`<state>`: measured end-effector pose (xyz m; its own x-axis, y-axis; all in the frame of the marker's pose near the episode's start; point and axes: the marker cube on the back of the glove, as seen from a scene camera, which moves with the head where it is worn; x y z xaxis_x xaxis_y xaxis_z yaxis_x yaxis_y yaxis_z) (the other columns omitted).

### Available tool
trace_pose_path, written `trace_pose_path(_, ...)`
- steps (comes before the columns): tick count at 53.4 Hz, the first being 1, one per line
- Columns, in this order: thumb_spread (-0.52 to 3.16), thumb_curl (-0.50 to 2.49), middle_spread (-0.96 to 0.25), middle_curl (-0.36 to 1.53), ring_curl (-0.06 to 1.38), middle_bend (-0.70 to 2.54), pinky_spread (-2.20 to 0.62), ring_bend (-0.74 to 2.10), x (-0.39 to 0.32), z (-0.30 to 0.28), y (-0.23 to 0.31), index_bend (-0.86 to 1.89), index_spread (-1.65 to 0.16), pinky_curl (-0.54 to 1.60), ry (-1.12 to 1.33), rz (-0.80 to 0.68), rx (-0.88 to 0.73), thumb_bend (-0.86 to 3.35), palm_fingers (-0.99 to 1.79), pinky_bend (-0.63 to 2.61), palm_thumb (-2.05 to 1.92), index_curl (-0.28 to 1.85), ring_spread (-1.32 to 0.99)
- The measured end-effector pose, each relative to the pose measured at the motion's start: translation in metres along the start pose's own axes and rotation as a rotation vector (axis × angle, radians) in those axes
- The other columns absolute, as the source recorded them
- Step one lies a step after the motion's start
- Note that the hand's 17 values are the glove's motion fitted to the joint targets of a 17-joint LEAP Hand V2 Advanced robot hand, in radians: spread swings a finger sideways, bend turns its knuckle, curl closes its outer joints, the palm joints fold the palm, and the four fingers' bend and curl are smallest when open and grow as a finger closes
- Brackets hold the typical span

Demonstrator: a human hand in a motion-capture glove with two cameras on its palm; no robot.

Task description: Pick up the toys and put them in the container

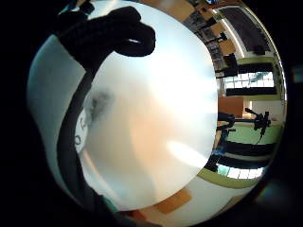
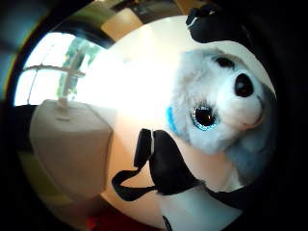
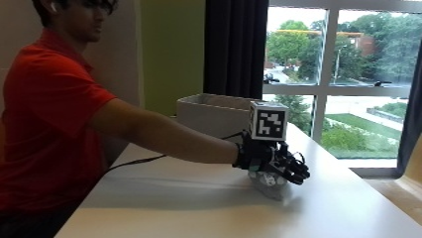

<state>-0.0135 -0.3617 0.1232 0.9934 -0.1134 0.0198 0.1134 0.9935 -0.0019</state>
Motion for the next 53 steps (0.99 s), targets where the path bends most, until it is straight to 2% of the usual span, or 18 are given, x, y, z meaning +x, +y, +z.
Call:
trace_pose_path(15,1.14,0.30,-0.19,0.34,0.22,0.16,0.01,0.38,-0.003,0.016,-0.016,0.18,-0.46,0.37,0.081,0.033,-0.012,-0.02,0.34,0.77,0.01,0.44,-0.26)
trace_pose_path(23,1.14,0.32,-0.20,0.31,0.24,0.15,-0.05,0.43,-0.002,0.018,-0.023,0.18,-0.47,0.40,0.029,0.041,-0.109,-0.02,0.39,0.89,0.03,0.43,-0.28)
trace_pose_path(34,1.16,0.34,-0.22,0.30,0.27,0.18,-0.14,0.59,-0.001,0.017,-0.023,0.17,-0.48,0.40,0.037,-0.001,-0.114,-0.01,0.45,0.89,0.06,0.41,-0.33)
trace_pose_path(41,1.20,0.36,-0.26,0.27,0.29,0.16,-0.30,0.69,-0.002,0.015,-0.025,0.13,-0.48,0.40,0.035,0.019,-0.115,0.00,0.65,1.04,0.10,0.37,-0.35)
trace_pose_path(53,1.23,0.44,-0.38,0.32,0.34,0.27,-0.43,0.83,-0.006,0.015,-0.024,0.10,-0.46,0.39,-0.007,0.001,-0.060,0.07,0.91,1.03,0.32,0.32,-0.46)
